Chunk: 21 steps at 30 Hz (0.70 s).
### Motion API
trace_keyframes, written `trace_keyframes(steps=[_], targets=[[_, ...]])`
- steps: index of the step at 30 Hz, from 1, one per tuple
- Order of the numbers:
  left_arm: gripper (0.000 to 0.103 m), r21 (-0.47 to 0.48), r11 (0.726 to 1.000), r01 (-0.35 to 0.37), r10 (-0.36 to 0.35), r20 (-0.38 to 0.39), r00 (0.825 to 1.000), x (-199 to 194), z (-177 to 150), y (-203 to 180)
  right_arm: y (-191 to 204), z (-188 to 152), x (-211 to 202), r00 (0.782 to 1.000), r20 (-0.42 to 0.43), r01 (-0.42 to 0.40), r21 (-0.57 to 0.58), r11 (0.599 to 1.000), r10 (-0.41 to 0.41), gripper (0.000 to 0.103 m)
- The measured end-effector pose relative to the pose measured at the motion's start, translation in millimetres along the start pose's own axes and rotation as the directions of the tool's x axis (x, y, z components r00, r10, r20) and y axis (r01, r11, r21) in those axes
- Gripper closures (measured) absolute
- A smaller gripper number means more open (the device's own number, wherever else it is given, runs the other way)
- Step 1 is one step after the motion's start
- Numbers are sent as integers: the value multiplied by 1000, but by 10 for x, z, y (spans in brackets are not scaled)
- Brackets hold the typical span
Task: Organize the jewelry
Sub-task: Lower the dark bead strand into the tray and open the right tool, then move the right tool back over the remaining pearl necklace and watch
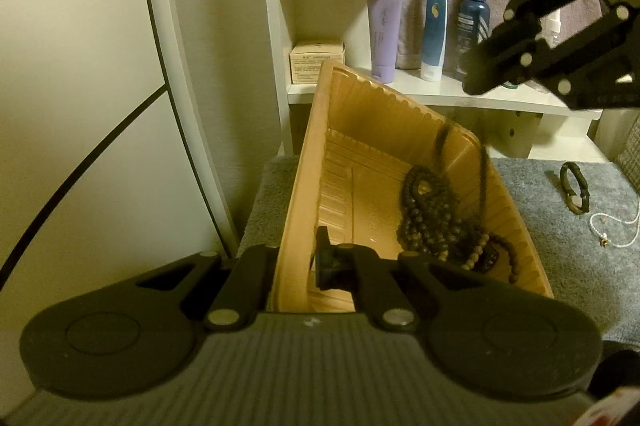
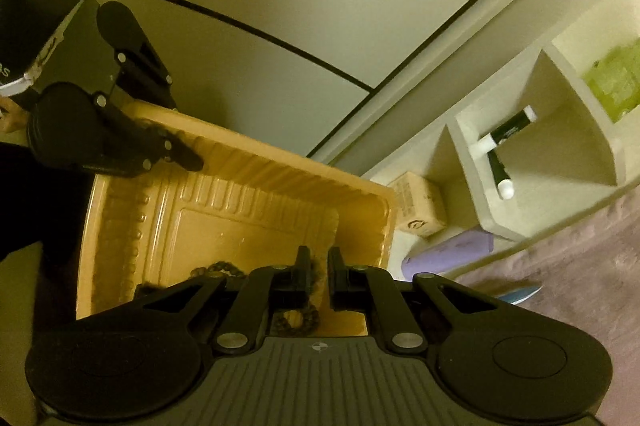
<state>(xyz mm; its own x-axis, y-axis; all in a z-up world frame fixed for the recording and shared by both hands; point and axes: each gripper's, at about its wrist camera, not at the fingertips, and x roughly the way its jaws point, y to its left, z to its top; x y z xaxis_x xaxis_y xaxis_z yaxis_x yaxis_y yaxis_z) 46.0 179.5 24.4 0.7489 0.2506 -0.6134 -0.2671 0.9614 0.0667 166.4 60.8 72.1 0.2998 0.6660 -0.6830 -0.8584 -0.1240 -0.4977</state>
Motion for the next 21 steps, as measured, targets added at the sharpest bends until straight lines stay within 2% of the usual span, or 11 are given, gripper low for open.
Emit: trace_keyframes(steps=[6, 9, 11, 14, 17, 19, 21], targets=[[99, -2, 1000, -1, 1, -2, 1000, -1, -1, 6, 0, -27, 1, 1000, 4, -3, 36, 999, 3, 96], [99, -2, 1000, -1, 1, -3, 1000, 0, -2, 9, -72, -50, -66, 999, 26, 24, 108, 994, -27, 96], [99, -3, 1000, 1, -1, -3, 1000, -3, -6, 13, -150, -85, -172, 997, 57, 45, 203, 978, -57, 96], [99, -4, 1000, 0, 0, -3, 1000, -1, -10, 16, -216, -215, -378, 987, 100, 79, 359, 930, -122, 96], [99, -3, 1000, -1, 1, -4, 1000, 4, -8, 14, -173, -454, -586, 977, 123, 98, 468, 878, -175, 96], [99, -5, 1000, 0, 0, -4, 1000, 2, -9, 13, -123, -645, -695, 970, 92, 142, 532, 835, -224, 96], [99, -9, 1000, 5, -5, -3, 1000, -6, -11, 13, -66, -876, -809, 960, 47, 190, 608, 771, -274, 96]])
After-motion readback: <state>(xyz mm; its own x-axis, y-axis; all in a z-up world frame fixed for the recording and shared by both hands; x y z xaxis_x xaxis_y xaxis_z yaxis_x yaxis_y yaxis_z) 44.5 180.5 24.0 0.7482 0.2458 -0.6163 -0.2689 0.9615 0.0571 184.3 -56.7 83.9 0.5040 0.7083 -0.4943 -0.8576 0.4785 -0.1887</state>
